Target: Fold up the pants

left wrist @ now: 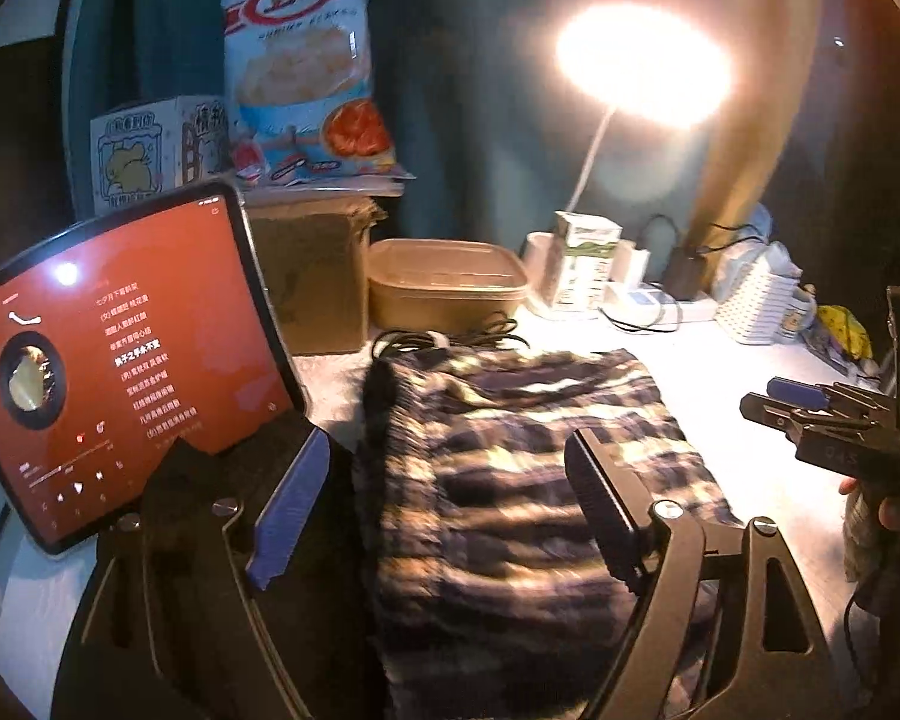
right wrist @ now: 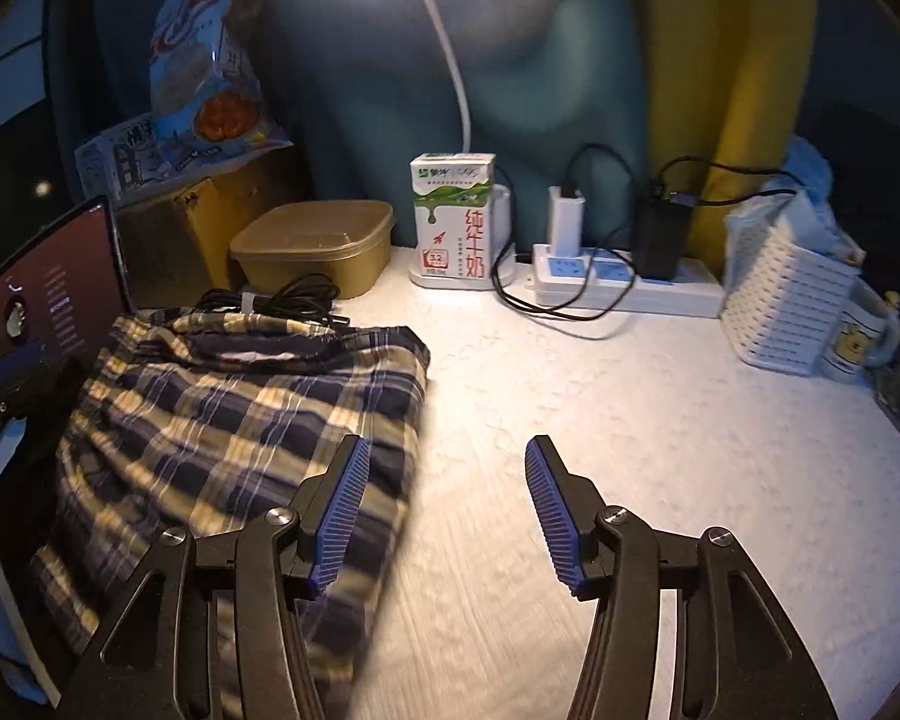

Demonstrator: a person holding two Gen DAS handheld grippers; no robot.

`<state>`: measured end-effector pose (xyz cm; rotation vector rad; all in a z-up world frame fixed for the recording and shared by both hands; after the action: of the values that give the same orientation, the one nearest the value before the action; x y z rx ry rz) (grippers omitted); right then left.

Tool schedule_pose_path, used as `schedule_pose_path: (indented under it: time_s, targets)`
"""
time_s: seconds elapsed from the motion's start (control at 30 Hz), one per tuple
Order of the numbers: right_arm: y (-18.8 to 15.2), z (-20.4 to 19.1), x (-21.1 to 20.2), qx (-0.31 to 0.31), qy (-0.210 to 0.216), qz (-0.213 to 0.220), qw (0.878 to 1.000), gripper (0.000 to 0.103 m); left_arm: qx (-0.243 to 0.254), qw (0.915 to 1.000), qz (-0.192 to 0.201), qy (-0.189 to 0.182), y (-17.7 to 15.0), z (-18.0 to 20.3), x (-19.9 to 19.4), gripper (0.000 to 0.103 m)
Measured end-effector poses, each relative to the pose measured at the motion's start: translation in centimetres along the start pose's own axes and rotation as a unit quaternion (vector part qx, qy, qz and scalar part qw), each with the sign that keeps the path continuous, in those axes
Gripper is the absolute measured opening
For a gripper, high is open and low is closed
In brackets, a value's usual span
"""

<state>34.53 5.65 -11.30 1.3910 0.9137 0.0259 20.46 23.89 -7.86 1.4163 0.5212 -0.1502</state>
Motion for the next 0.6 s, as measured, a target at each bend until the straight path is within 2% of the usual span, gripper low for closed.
schedule_pose_path:
  time_s: [0.37,0.57,0.6]
  targets:
    - [-1.7,2.2,-6.6,0.001,-0.022,0.026,0.999,0.059,0.009,0.9996,0.018,-0.018,-0.8,4.5,-4.5,0.081]
    - [-2.4,3.9,-10.3,0.003,-0.041,0.05,0.998,0.067,0.023,0.9987,0.04,-0.023,-1.0,7.2,-6.9,0.081]
    - [-2.5,4.1,-10.9,0.002,-0.043,0.054,0.998,0.071,0.026,0.9984,0.044,-0.025,-1.0,7.8,-7.3,0.081]
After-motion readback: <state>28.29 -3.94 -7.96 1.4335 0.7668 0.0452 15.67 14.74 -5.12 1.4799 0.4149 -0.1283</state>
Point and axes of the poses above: each gripper's, at about its wrist camera, not at the fingertips, and x roughly the way its jaws point, z to its right, y to its top, the point moved 7 cm from there along x, roughly the way its jaws point, and after that the axes turned 12 degrees about z, right-handed, at the moved point
